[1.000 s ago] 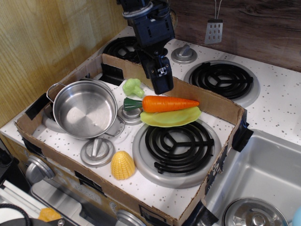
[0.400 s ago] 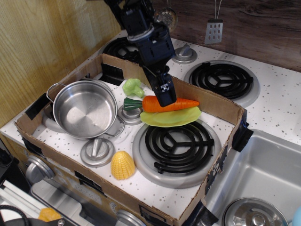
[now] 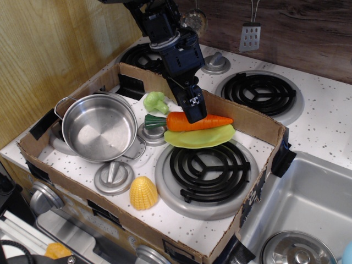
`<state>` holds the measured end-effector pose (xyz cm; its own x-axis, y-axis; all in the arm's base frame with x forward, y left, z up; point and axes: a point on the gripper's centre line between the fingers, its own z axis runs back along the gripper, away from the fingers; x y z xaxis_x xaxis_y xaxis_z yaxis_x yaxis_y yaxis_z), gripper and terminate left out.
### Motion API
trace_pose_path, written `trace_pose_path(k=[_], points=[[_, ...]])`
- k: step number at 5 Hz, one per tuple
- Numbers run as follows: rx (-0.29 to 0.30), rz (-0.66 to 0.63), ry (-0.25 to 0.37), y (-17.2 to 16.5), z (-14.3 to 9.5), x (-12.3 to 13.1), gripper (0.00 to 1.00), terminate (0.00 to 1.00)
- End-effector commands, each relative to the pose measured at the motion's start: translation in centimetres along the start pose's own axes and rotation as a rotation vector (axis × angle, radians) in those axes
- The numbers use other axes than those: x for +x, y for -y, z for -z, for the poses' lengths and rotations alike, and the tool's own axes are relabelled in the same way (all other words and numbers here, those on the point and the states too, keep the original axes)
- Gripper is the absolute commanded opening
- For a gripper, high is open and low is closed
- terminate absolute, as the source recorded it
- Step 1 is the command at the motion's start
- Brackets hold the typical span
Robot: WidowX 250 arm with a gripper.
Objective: Take carrot off plate
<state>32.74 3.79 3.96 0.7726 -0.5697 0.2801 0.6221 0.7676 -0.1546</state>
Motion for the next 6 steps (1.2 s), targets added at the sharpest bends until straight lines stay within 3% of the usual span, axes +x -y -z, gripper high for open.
trace_pose_path(k=[1, 2, 4, 5, 6], points=[[0.028, -0.009, 0.06, 0.1, 0.2, 0.3, 1.0, 0.0], [0.045, -0.018, 0.079, 0.4, 0.9, -0.9, 1.0, 0.0], [0.021, -0.01, 0.05, 0.1, 1.3, -1.9, 1.0, 0.0], [0.023, -0.009, 0.026, 0.0, 0.6, -1.4, 0.0, 0.0], [0.028, -0.018, 0.03, 0.2, 0.4, -0.9, 0.0, 0.0]])
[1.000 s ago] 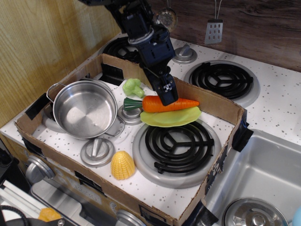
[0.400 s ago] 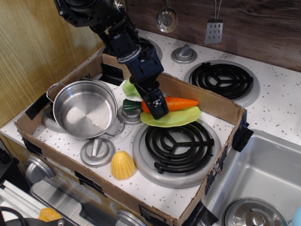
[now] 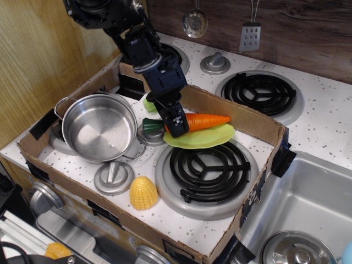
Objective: Take carrot off plate
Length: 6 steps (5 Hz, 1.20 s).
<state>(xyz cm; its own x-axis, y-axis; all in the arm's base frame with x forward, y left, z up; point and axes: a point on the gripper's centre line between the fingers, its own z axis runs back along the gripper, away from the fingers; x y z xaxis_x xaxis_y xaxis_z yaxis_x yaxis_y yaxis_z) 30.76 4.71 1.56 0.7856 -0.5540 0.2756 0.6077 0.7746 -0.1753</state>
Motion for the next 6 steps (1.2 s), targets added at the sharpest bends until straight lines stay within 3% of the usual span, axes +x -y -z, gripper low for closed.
trace_pose_path(k=[1, 3, 4, 5, 6], points=[[0.04, -0.028, 0.02, 0.6, -2.6, 3.3, 0.0, 0.0], [0.209, -0.279, 0.062, 5.6, -6.9, 5.6, 0.0, 0.0], [0.223, -0.401, 0.074, 8.9, -7.8, 5.3, 0.0, 0.0], [0.316, -0.47, 0.112, 11.7, -7.6, 3.8, 0.0, 0.0], [0.347, -0.526, 0.129, 13.6, -6.8, 1.9, 0.0, 0.0]])
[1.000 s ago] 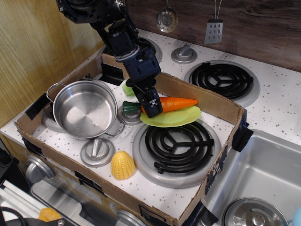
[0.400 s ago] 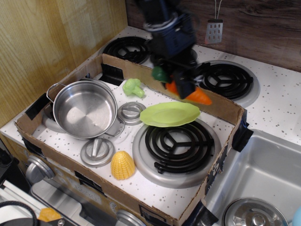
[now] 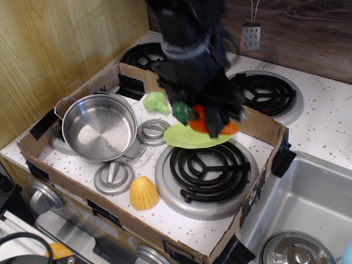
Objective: Take carrot off plate
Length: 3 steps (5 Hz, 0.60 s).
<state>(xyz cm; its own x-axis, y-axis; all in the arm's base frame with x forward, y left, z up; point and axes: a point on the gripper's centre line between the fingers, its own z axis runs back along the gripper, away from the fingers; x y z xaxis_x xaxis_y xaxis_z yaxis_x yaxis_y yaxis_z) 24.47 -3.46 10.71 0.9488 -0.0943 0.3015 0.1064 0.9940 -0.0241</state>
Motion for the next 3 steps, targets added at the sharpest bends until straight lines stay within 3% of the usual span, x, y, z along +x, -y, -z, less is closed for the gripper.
trace_pose_path(k=[1, 3], points=[[0.053, -0.097, 0.073, 2.6, -0.1, -2.9, 0.0, 0.0], [0.035, -0.146, 0.17, 3.7, 2.3, -4.5, 0.0, 0.0]])
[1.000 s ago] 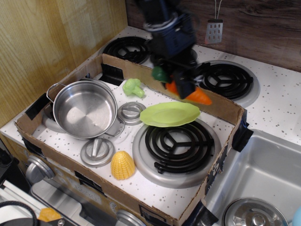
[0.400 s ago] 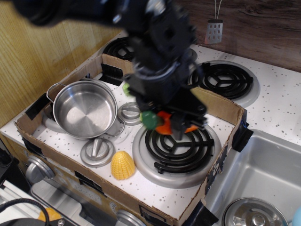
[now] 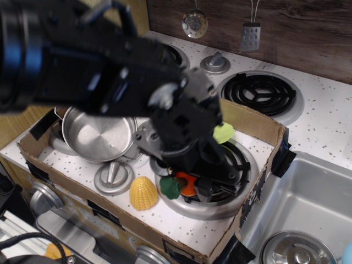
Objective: Take carrot off plate
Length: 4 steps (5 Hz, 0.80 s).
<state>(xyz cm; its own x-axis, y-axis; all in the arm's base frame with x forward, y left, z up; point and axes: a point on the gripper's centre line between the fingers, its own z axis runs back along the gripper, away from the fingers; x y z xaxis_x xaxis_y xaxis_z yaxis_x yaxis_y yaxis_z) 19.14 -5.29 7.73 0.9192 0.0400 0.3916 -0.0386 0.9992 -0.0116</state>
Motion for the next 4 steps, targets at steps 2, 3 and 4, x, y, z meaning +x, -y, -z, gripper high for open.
trace_pose_path(k=[2, 3, 4], points=[[0.003, 0.002, 0.229, 2.1, 3.0, 1.9, 0.0, 0.0], [-0.031, -0.02, 0.278, 2.3, 4.2, 1.8, 0.0, 0.0], [-0.062, -0.042, 0.288, 3.0, 4.9, 1.3, 0.0, 0.0]])
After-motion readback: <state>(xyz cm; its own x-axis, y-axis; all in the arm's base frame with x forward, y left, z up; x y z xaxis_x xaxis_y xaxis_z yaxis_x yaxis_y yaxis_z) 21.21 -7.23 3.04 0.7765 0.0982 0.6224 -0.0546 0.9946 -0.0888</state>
